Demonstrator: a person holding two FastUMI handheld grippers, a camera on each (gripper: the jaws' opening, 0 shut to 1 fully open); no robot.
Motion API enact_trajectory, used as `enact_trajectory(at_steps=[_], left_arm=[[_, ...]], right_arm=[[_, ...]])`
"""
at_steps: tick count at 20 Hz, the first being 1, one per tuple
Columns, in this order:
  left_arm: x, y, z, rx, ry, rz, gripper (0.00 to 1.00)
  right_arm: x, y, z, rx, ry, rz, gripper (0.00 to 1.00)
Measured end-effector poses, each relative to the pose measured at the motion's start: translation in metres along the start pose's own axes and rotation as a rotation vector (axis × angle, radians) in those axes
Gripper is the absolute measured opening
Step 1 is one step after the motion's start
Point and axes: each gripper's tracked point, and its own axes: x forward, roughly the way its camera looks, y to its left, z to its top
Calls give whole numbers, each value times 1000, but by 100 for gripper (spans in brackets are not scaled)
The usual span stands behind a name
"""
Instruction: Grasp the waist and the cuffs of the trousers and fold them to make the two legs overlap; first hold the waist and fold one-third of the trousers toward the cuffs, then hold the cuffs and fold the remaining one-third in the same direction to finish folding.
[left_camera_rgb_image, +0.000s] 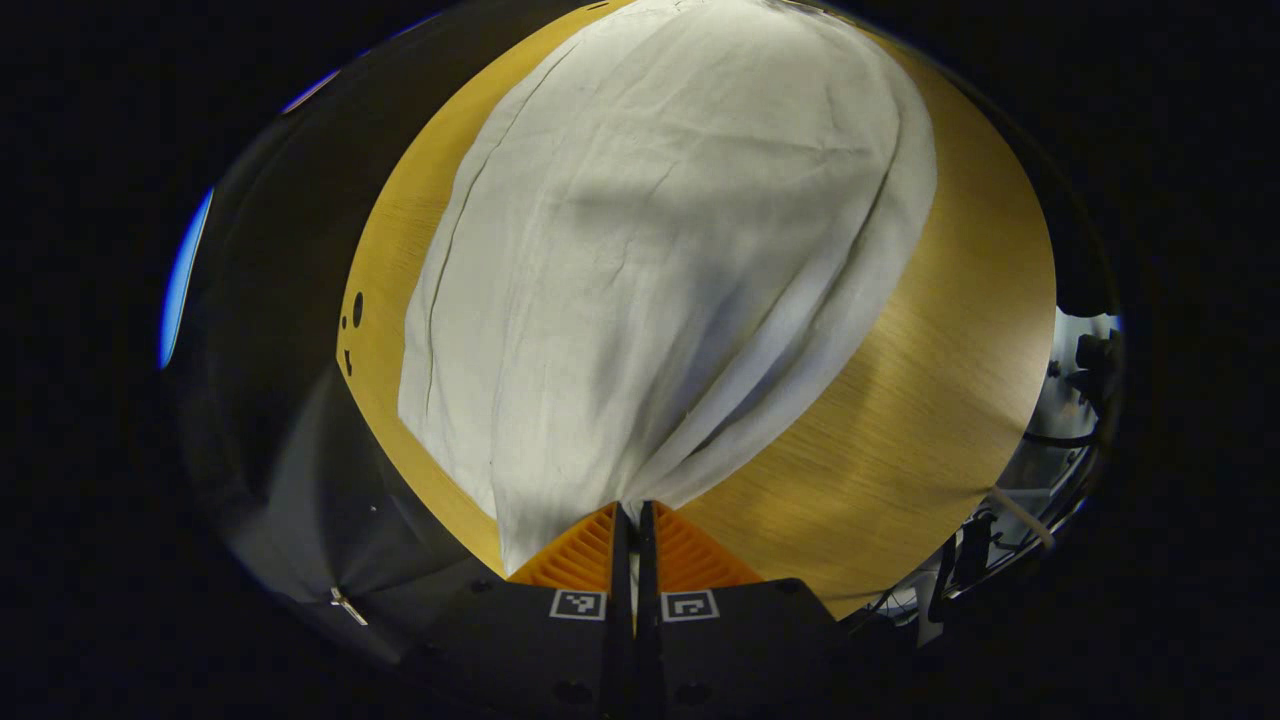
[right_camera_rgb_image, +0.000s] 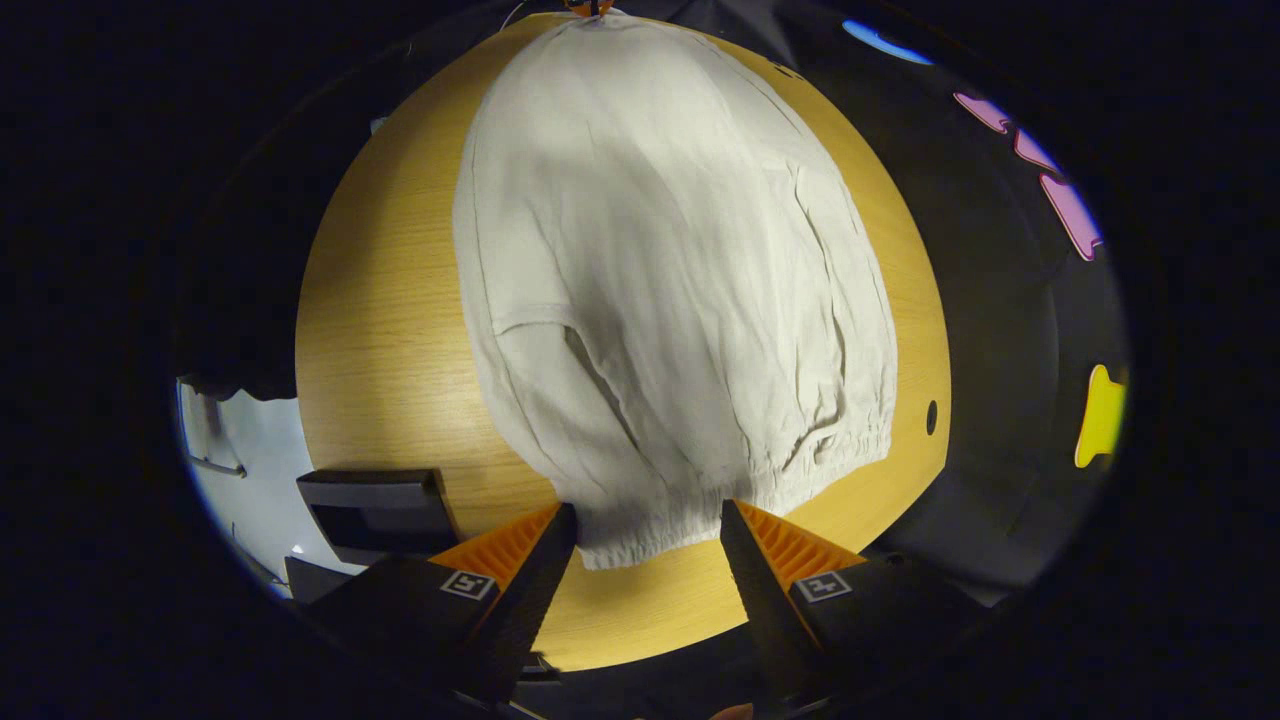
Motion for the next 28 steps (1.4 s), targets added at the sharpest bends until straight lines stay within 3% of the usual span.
enact_trajectory(at_steps=[1,2,3,4,5,6,8,9,10,13,19,23,28], left_arm=[[0,0,0,-7,-3,2,6],[0,0,0,-19,-5,5,6],[0,0,0,-32,-7,10,6],[0,1,0,-43,-9,16,6],[1,1,0,-51,-10,22,6],[0,0,0,-62,-12,23,6],[-2,-1,3,-116,-39,2,6],[-3,2,5,-143,-56,7,6],[-4,4,6,-169,-68,18,6],[-4,0,8,-250,-91,18,6],[-20,23,12,-528,-163,-7,6],[-36,37,33,-703,-211,-18,6],[-29,97,63,-877,-269,11,5]], right_arm=[[1,9,-2,39,14,51,90],[1,13,-3,74,37,79,72],[2,16,-2,101,49,92,61],[3,15,-3,108,60,78,41],[1,10,0,88,60,59,37],[3,9,1,76,69,52,21],[-1,13,4,133,72,90,9],[-7,8,8,161,64,94,19],[-13,3,9,187,49,84,9],[-37,-10,17,306,-13,50,9],[-80,-63,43,706,-185,-31,9],[-88,-103,55,910,-244,-57,9],[-76,-146,48,1180,-273,-83,9]])
